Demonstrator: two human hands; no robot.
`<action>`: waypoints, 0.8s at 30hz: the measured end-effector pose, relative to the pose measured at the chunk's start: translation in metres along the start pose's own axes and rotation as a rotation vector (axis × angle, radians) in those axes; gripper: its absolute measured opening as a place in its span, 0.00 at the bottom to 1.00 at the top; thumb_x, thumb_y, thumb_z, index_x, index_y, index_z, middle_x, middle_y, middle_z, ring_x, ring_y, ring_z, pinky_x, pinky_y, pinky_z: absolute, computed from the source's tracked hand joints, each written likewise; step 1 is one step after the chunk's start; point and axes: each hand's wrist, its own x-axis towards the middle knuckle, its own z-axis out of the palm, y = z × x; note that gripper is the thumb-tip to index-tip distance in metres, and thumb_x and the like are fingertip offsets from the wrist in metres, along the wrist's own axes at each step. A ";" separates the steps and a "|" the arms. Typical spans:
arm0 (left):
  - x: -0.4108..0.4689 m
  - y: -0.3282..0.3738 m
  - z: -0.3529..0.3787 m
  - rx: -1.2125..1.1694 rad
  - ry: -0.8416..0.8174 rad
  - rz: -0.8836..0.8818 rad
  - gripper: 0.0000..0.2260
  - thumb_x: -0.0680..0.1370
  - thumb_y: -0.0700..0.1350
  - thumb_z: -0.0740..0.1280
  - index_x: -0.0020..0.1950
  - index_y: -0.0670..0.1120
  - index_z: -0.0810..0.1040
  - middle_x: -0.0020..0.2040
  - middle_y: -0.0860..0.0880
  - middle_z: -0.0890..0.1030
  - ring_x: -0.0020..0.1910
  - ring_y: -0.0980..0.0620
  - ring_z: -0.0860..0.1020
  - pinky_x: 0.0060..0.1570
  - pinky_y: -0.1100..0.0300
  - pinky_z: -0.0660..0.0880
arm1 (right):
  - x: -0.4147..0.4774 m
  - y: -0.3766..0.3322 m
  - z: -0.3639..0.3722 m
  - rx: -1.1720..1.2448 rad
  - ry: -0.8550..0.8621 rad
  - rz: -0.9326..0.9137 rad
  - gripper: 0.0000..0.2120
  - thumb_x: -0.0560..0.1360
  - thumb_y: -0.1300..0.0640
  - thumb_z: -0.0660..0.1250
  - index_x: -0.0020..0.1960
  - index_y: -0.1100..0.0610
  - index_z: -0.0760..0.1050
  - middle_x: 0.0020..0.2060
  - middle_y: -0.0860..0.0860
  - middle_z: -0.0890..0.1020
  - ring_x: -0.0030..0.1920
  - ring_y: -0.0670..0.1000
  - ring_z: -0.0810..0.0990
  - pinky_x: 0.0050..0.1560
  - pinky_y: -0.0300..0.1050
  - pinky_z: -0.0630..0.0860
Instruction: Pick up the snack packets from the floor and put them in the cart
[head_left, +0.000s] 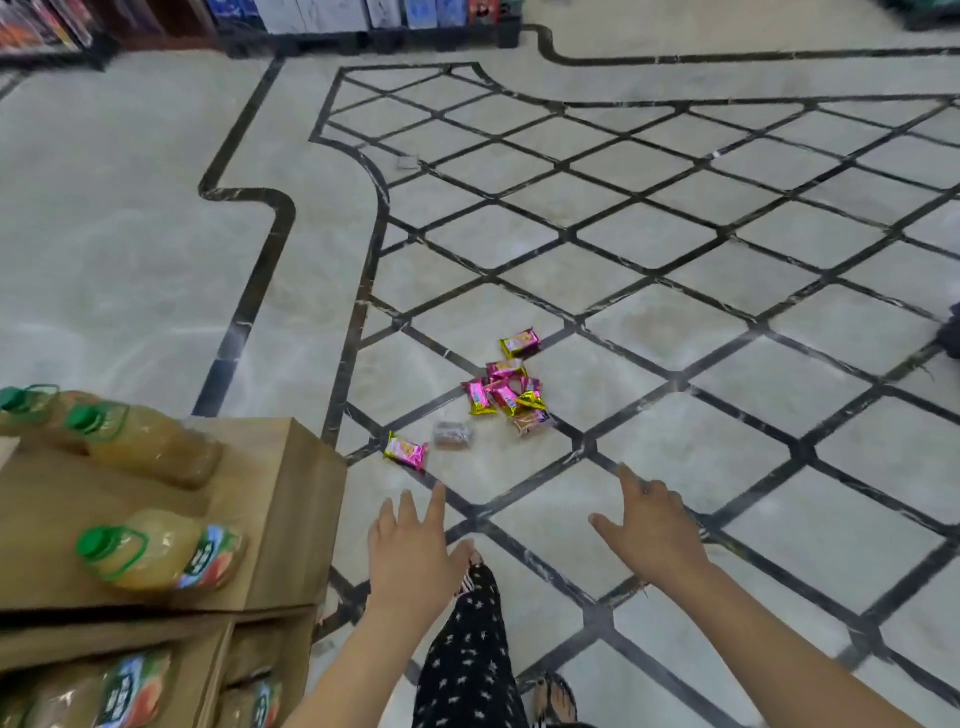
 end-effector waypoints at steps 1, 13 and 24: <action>0.020 -0.001 -0.001 0.024 -0.013 0.027 0.34 0.81 0.65 0.52 0.81 0.53 0.44 0.80 0.42 0.54 0.79 0.39 0.51 0.75 0.47 0.53 | 0.017 -0.003 0.000 -0.003 -0.012 0.014 0.38 0.78 0.36 0.56 0.79 0.52 0.45 0.73 0.60 0.62 0.72 0.61 0.61 0.69 0.54 0.66; 0.316 0.003 0.119 0.135 0.024 0.159 0.35 0.78 0.63 0.61 0.81 0.52 0.53 0.77 0.37 0.61 0.76 0.35 0.59 0.73 0.41 0.60 | 0.299 -0.011 0.102 -0.228 -0.062 -0.105 0.39 0.79 0.39 0.56 0.80 0.53 0.40 0.74 0.61 0.61 0.73 0.62 0.60 0.70 0.54 0.62; 0.582 -0.024 0.371 0.154 0.114 0.256 0.50 0.62 0.80 0.29 0.80 0.56 0.41 0.81 0.43 0.53 0.79 0.40 0.50 0.76 0.45 0.50 | 0.594 0.020 0.311 -0.386 0.077 -0.425 0.40 0.76 0.37 0.61 0.78 0.51 0.46 0.72 0.56 0.64 0.69 0.58 0.65 0.67 0.52 0.66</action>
